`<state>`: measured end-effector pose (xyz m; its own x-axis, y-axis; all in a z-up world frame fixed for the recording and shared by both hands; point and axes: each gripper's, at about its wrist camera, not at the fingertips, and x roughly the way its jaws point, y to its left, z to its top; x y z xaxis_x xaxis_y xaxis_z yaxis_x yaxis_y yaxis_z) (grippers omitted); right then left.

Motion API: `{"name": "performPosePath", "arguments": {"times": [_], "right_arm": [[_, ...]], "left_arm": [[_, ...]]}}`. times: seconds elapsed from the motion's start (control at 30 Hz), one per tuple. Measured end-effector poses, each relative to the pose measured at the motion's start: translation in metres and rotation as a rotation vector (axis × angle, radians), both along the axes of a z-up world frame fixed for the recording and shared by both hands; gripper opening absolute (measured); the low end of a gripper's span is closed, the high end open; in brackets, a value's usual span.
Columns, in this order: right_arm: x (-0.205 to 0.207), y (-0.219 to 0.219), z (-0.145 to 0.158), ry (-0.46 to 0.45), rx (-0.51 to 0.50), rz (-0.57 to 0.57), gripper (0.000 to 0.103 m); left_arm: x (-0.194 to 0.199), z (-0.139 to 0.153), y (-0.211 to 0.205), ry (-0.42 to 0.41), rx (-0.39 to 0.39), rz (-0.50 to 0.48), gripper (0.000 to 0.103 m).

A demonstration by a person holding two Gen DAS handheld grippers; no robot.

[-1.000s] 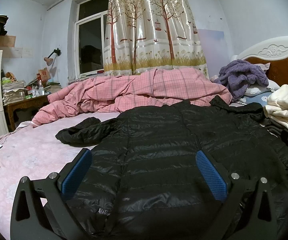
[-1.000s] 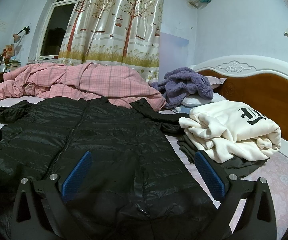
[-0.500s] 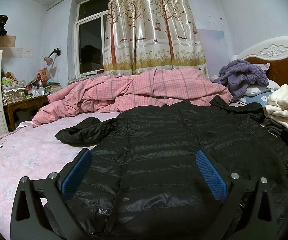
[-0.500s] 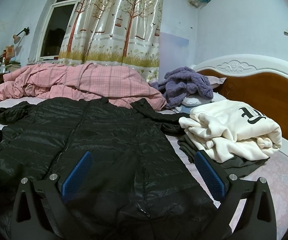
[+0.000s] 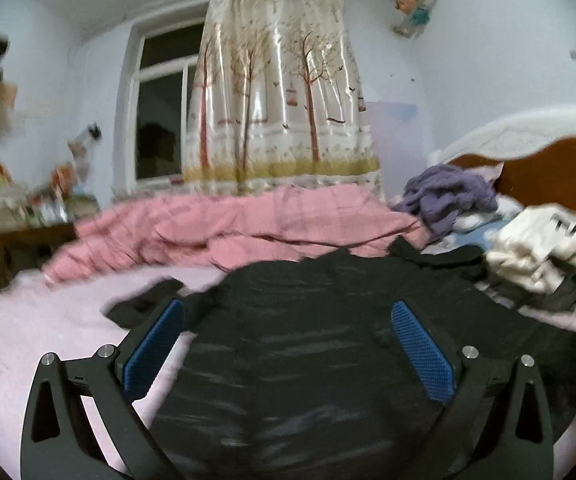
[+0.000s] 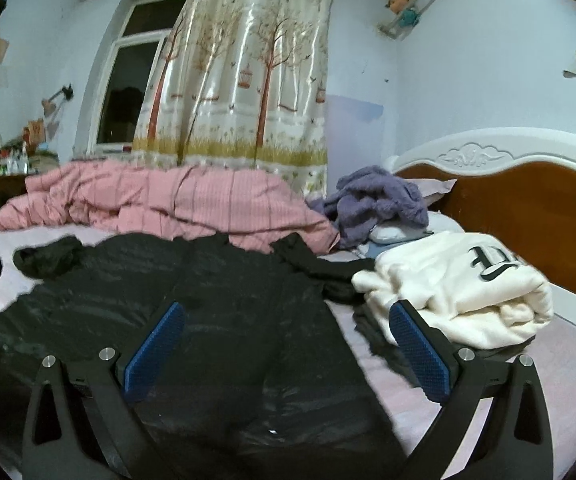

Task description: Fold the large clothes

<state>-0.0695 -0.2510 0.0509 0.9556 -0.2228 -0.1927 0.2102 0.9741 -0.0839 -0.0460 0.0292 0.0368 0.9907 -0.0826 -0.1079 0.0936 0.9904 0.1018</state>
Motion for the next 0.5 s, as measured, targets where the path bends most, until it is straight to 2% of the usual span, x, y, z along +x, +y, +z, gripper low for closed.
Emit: {"name": "performPosePath", "arguments": {"times": [0.1, 0.2, 0.27, 0.33, 0.43, 0.5], "right_arm": [[-0.014, -0.031, 0.012, 0.044, 0.115, 0.029, 0.102], [-0.032, -0.066, 0.004, 0.085, 0.152, -0.019, 0.102], [-0.036, -0.081, -0.01, 0.153, 0.139, -0.069, 0.096], [-0.032, -0.092, -0.024, 0.244, 0.14, -0.095, 0.091], [-0.029, -0.109, -0.038, 0.336, 0.267, -0.076, 0.086], [-0.029, -0.118, -0.05, 0.392, 0.369, -0.042, 0.083]], "left_arm": [[-0.013, -0.003, 0.017, -0.002, 0.06, 0.031, 0.103], [-0.019, -0.014, 0.038, 0.063, 0.073, 0.096, 0.103], [-0.021, -0.022, 0.058, 0.121, 0.041, 0.138, 0.102], [-0.022, -0.033, 0.074, 0.192, 0.009, 0.182, 0.095], [-0.029, -0.057, 0.1, 0.307, -0.05, 0.259, 0.087], [-0.03, -0.076, 0.113, 0.407, -0.138, 0.259, 0.083]]}}
